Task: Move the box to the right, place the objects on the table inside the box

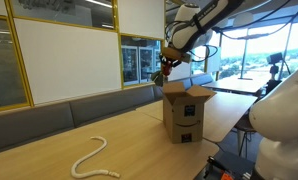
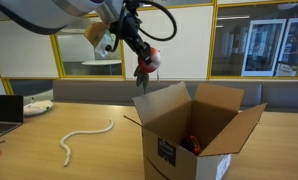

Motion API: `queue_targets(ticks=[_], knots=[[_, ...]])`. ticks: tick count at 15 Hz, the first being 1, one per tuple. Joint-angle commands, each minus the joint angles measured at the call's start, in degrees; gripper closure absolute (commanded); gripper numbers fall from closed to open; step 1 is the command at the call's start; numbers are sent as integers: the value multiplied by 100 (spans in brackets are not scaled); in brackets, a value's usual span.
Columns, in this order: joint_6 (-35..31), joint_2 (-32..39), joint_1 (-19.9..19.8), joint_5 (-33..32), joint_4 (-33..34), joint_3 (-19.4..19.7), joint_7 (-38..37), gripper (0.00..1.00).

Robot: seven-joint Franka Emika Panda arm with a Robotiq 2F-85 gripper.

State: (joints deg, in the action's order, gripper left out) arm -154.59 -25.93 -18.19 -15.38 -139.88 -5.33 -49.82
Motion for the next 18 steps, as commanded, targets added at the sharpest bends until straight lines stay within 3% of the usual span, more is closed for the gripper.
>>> queue_targets(ticks=[1,5,10,12,18], knots=[[-269,425,-338,-21,179,130,-5,87],[-468,1028,-503,54,255,449,19,87],[-518,1758,-422,78,507,801,-16,87],[-434,2023,-360,38,642,886,-91,56],[-384,2444,-11,59,876,1180,-122,11]])
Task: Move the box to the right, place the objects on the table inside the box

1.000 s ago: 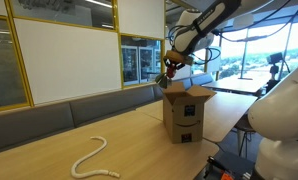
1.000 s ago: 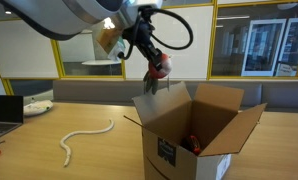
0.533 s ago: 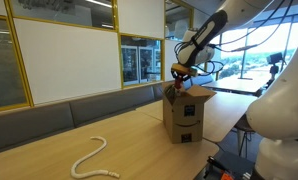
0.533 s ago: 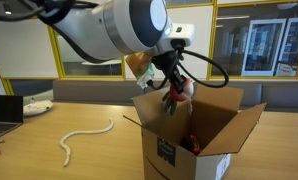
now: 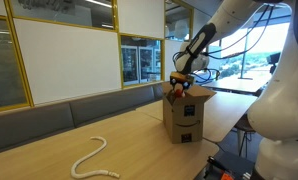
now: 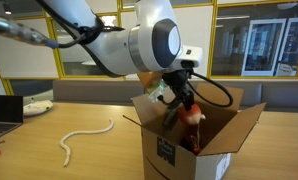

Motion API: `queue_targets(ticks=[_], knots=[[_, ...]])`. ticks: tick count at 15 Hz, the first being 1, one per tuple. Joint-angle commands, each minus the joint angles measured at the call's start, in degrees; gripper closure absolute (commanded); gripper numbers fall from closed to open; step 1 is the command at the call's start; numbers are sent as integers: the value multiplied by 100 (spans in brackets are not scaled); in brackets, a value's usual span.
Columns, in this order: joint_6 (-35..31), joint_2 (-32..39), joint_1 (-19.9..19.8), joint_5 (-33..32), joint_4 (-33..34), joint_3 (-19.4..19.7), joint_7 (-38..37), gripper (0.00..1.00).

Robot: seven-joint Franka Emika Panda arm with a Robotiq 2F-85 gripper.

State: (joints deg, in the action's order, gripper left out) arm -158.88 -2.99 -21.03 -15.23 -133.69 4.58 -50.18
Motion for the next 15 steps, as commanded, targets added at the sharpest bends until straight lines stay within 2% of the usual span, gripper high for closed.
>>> queue_targets(ticks=[1,3,4,9,11,15], knots=[[39,121,343,5,252,212,-128,4],[32,35,457,-103,229,231,-222,0],[10,-54,326,-175,183,26,-292,0],[-25,-523,488,-611,-13,-286,-587,0],[-8,-729,586,-770,-101,-498,-647,0],[-33,-974,926,-654,-358,-888,-456,0]])
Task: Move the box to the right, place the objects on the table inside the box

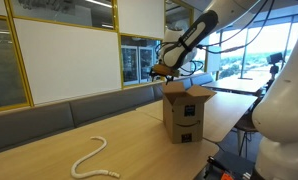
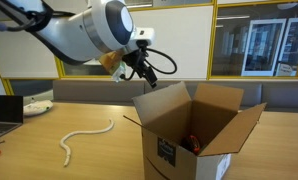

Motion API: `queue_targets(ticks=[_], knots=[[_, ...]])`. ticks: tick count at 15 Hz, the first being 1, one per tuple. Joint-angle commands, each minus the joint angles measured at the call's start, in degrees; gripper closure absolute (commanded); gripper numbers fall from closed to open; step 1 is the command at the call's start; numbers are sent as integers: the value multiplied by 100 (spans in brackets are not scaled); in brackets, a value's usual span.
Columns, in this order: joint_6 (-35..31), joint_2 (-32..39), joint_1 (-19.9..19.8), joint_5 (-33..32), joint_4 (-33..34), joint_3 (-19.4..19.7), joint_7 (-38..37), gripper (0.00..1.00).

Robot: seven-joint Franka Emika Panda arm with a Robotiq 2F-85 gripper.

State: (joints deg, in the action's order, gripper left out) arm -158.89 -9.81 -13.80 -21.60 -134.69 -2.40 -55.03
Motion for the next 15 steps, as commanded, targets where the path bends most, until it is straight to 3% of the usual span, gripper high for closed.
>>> queue_targets(ticks=[1,7,11,15], knots=[[-38,-288,355,141,-318,-250,159,0],[63,190,1229,1151,-412,-445,966,0],[29,988,1620,1831,-140,-509,1494,0],[5,1845,1893,2034,303,-488,1692,0]])
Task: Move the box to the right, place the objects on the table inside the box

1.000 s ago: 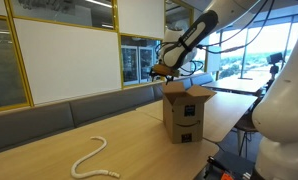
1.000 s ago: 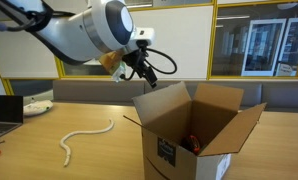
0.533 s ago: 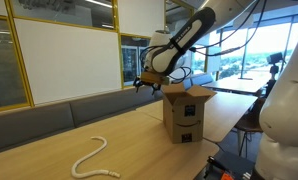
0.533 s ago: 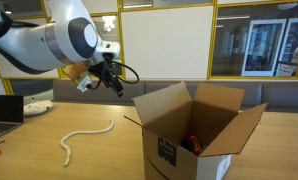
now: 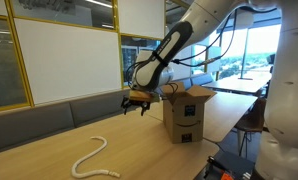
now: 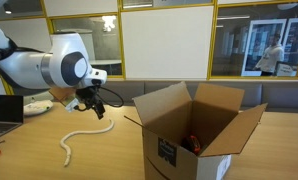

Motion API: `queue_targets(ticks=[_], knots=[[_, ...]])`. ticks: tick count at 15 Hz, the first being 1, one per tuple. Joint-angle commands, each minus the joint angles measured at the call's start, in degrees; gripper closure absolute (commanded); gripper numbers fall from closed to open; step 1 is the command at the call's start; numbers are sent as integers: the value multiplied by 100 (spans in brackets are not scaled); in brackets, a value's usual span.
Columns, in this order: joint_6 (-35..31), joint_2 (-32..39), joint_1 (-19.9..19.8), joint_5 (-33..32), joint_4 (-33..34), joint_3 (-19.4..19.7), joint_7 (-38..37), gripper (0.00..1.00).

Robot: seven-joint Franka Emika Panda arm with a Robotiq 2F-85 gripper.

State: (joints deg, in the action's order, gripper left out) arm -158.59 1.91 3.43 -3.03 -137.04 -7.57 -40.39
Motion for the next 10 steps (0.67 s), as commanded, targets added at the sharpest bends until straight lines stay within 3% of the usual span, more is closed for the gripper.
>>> queue_targets(ticks=[1,10], knots=[[-23,885,244,188,694,52,245,0],[272,2662,566,1034,2201,60,878,0]])
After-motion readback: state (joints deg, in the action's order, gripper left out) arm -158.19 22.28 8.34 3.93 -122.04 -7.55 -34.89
